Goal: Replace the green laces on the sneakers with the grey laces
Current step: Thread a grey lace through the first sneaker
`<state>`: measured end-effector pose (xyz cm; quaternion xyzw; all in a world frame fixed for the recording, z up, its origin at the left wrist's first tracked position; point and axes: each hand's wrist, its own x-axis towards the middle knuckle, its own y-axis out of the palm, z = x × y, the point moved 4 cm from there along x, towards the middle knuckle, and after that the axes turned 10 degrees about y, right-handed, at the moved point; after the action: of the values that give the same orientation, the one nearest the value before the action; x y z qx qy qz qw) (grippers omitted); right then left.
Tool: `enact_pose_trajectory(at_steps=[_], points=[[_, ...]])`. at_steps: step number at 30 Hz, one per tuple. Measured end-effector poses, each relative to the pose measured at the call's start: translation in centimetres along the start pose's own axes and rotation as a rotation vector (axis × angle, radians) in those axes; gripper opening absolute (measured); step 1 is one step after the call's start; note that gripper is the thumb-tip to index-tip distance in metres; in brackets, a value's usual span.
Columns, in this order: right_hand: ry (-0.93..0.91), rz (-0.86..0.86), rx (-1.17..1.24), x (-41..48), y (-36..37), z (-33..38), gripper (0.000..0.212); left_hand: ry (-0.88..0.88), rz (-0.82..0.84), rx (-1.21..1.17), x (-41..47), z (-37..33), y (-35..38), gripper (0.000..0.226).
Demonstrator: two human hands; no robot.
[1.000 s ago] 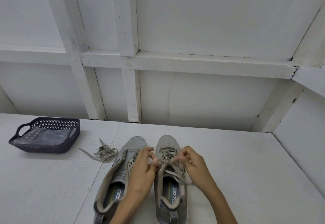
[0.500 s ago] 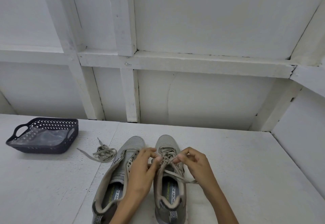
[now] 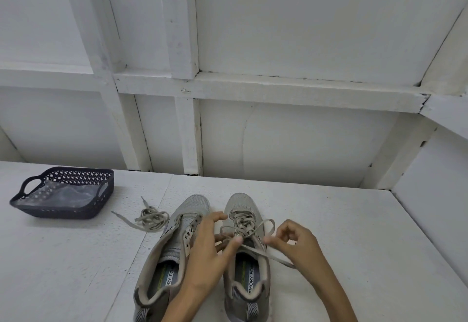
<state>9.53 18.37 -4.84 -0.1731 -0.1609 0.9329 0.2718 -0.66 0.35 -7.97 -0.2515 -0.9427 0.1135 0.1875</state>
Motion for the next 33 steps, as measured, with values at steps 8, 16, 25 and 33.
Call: enact_pose_trajectory(at_steps=[8,16,25,33], points=[[0.04,0.064,-0.534,-1.9,1.3,1.4,0.029,0.042,-0.093,0.255,-2.0,-1.6,1.2,0.065],[-0.053,0.428,-0.49,-4.2,1.9,3.4,0.024,0.045,-0.114,0.297,-2.1,-2.1,1.5,0.079],[-0.096,0.844,-0.155,-6.1,3.4,4.5,0.039,0.101,-0.142,0.312,-2.0,-2.8,1.5,0.07],[-0.146,0.852,-0.141,-5.7,2.1,5.0,0.02,0.131,-0.167,0.251,-1.6,-2.2,1.7,0.066]])
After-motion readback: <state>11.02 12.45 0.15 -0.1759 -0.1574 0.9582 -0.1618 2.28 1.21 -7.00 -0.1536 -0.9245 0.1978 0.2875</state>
